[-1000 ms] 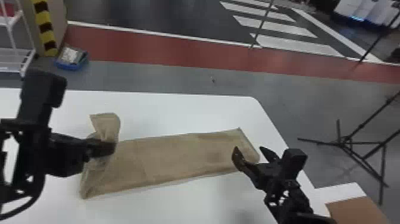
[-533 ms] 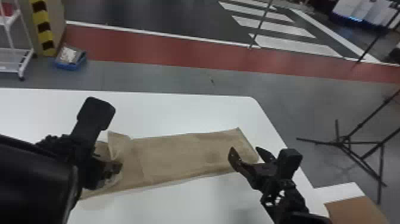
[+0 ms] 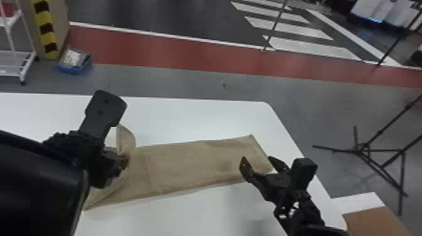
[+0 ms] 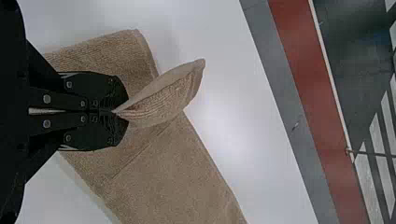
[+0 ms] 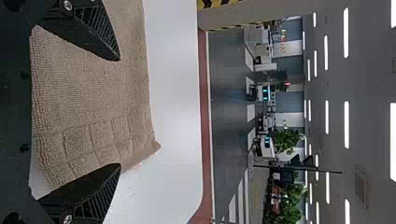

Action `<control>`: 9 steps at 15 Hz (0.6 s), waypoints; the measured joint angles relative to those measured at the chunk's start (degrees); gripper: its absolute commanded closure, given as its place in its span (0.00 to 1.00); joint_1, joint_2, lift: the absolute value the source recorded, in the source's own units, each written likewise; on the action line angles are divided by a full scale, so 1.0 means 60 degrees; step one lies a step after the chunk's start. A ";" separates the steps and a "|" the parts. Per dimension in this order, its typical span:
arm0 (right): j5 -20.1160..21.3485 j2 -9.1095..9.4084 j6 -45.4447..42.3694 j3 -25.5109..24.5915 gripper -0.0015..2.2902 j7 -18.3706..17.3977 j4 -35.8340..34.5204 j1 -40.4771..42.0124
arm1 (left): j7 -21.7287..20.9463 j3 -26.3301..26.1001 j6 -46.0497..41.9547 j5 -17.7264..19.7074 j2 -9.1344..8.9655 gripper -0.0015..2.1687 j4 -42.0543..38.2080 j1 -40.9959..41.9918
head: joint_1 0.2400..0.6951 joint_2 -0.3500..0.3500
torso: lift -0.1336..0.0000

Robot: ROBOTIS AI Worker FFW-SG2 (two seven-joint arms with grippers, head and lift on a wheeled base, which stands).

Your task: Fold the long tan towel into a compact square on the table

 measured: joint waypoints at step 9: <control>-0.0012 0.0000 0.0003 0.0225 0.03 0.0000 0.0170 -0.0016 | 0.1631 -0.1051 -0.1574 0.0508 0.0000 0.99 0.0938 -0.0263 | 1.00 0.00 | 0.15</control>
